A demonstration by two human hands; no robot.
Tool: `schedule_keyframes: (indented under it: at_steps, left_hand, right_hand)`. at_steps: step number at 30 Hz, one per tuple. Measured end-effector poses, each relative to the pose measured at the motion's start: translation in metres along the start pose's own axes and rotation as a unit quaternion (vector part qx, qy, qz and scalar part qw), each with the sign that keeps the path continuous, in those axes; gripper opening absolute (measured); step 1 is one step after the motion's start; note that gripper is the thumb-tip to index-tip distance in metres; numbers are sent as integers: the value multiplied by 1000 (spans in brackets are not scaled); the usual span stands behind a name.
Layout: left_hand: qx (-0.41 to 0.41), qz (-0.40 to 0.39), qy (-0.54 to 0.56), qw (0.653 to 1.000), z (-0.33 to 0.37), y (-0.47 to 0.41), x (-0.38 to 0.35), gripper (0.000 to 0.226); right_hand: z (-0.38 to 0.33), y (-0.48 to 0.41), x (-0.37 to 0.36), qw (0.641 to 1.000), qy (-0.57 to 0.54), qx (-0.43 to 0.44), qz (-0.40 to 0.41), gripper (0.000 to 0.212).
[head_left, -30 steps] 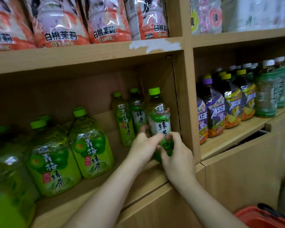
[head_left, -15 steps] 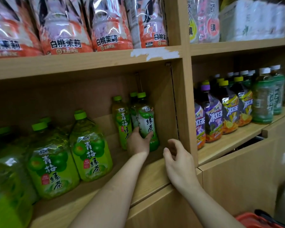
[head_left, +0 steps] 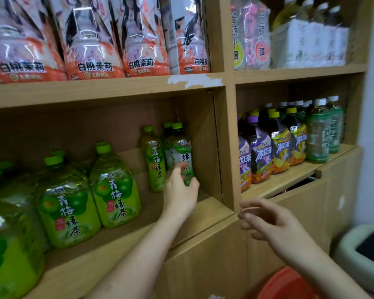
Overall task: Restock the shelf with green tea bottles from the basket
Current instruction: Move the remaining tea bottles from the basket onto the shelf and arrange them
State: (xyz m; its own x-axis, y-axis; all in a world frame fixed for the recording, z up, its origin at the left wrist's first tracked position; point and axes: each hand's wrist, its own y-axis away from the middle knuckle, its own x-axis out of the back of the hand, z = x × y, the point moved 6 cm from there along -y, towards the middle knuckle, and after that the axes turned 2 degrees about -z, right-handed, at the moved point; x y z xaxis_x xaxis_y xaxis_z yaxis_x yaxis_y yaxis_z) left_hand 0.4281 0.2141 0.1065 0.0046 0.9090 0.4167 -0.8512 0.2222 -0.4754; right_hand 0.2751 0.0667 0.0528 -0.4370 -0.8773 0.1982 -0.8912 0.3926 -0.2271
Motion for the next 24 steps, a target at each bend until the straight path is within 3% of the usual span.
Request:
schedule_keyframes:
  at_steps: [2,7,13,18,20,24]
  left_hand:
    - [-57,-36,45,997,25,34,1,19]
    - [-157,-130,67,977,59,120,-20,29]
    - [-119,-258,68,956,54,196,-101,40]
    - [-121,-396,43,909,52,263,-182,16]
    - [-119,-447,8,886,46,290,-215,18]
    - [-113,-559,-45,821,35,339,-284,11]
  right_hand:
    - [3,33,29,1000,23,-20,2,16]
    - [12,113,83,979,200,-45,-18,12]
    - [64,210,143,928,343,-147,5,9]
    - [122,283,194,894,374,-243,50,14]
    - [139,299,210,882,380,-272,61,16]
    - [172,317,232,855,412,-306,71,28]
